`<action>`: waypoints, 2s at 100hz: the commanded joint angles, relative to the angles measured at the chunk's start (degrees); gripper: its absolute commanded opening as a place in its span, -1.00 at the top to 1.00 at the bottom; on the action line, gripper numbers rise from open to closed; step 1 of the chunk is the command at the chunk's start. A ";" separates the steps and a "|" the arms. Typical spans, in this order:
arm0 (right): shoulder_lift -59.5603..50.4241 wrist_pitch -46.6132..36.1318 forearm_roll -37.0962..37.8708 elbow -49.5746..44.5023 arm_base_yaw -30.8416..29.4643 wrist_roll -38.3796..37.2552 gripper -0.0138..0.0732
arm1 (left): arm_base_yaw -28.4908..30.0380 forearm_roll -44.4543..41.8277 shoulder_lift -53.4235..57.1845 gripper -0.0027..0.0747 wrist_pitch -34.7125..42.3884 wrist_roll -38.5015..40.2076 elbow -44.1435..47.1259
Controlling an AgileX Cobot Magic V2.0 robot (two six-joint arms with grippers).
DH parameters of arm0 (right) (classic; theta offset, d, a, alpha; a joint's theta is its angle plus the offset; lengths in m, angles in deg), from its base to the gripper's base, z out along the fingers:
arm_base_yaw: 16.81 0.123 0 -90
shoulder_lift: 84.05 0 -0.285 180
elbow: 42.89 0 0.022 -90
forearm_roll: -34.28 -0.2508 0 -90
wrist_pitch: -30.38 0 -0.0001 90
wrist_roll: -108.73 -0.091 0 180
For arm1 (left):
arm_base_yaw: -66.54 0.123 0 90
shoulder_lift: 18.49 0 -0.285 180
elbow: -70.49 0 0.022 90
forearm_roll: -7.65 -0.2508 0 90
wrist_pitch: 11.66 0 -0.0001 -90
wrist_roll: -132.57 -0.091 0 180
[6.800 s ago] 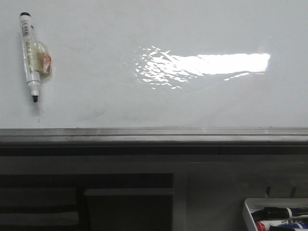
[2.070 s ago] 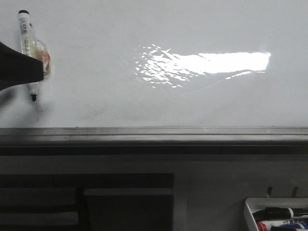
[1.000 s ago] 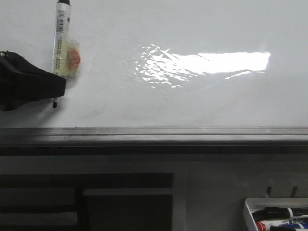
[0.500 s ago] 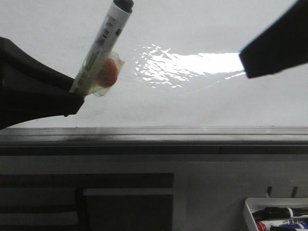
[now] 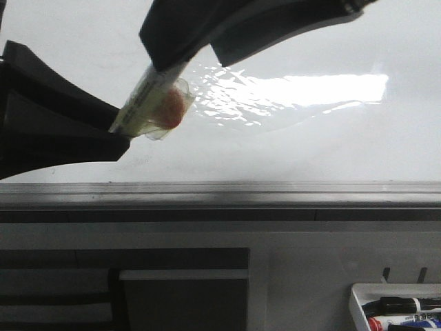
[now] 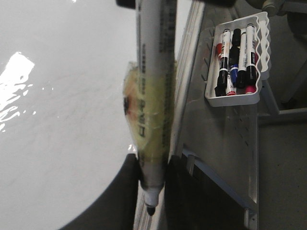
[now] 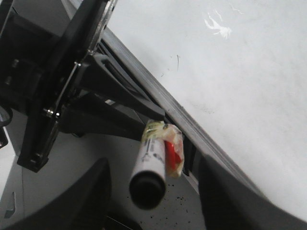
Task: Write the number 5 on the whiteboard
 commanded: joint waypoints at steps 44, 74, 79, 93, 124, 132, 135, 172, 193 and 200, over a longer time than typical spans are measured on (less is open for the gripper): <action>4.25 -1.88 -0.48 4.44 0.39 -0.20 0.83 | -0.06 1.56 1.06 0.94 3.46 0.12 -1.84; 4.25 -0.23 -0.48 4.44 0.39 -0.20 0.83 | -0.06 2.74 1.06 -0.17 3.91 0.82 -1.84; 4.25 0.66 -0.48 4.44 0.39 -0.20 0.83 | -0.06 2.74 1.06 -0.16 3.91 0.82 -1.84; 4.39 1.43 -0.59 4.44 0.39 -0.35 0.82 | -0.06 2.74 2.39 -0.16 2.87 3.98 -1.84; 4.28 -0.99 -0.70 9.13 -3.71 -0.35 0.82 | -0.06 3.70 14.05 -0.16 -1.58 14.28 1.25; 4.28 -0.41 -0.70 10.64 -5.21 -0.35 0.82 | -0.06 7.22 17.80 -0.16 -7.29 14.28 1.48; 4.28 -0.31 -0.70 11.01 -5.76 -0.35 0.82 | -0.06 8.91 19.00 -0.16 -9.13 14.28 1.48; 4.55 0.06 -0.70 14.33 -7.56 0.36 0.82 | -0.06 14.08 24.24 -0.15 -14.36 14.28 1.48; 6.45 -2.04 -0.70 15.89 -7.56 0.36 0.82 | -0.06 17.45 24.24 -0.15 -15.24 14.28 1.48; 7.57 -2.64 -0.21 17.17 -7.56 0.36 0.82 | -0.06 17.45 24.24 -0.15 -15.34 14.28 1.48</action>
